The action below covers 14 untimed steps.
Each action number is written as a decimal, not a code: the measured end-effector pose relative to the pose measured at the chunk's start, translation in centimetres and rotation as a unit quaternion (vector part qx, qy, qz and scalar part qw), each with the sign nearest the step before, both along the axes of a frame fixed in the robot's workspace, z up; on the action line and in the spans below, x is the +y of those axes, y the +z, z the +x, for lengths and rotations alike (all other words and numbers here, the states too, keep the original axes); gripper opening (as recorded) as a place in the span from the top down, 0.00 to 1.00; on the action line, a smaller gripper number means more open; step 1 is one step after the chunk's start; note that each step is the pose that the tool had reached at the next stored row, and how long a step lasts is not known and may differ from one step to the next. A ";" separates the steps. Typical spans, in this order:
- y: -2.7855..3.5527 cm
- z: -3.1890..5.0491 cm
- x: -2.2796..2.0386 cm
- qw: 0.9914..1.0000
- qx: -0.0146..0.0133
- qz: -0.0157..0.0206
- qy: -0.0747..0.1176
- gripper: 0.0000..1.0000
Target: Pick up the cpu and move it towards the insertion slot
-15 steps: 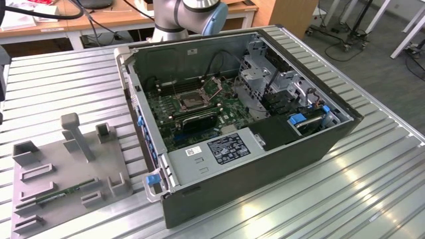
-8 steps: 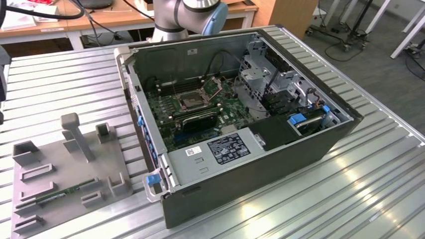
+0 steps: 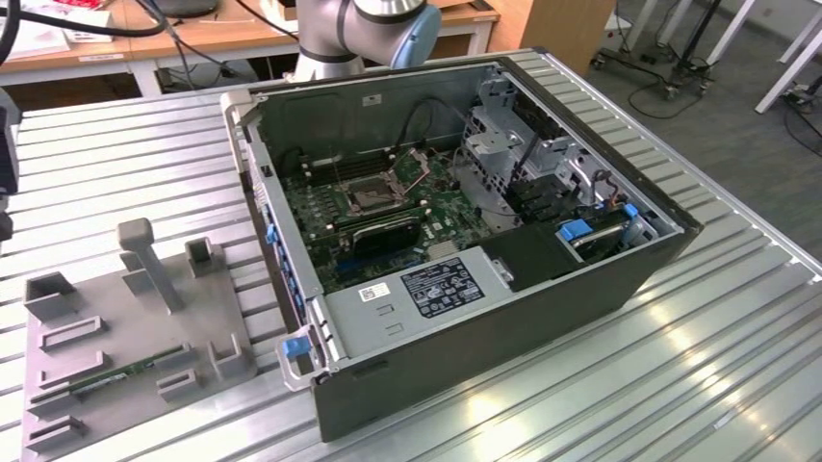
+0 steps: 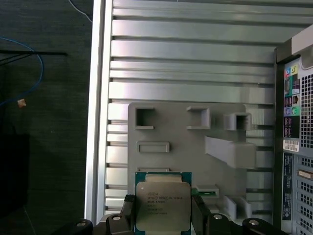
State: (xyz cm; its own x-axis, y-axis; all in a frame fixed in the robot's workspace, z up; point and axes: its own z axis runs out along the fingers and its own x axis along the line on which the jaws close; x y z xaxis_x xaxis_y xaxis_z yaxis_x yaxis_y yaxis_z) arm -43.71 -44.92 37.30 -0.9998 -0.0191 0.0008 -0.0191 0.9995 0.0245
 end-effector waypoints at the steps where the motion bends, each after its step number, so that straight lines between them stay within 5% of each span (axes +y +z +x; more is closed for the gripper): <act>1: 0.00 0.07 0.00 1.000 0.000 0.000 0.000 0.46; 14: 0.00 0.87 0.00 1.000 0.000 0.000 0.000 0.46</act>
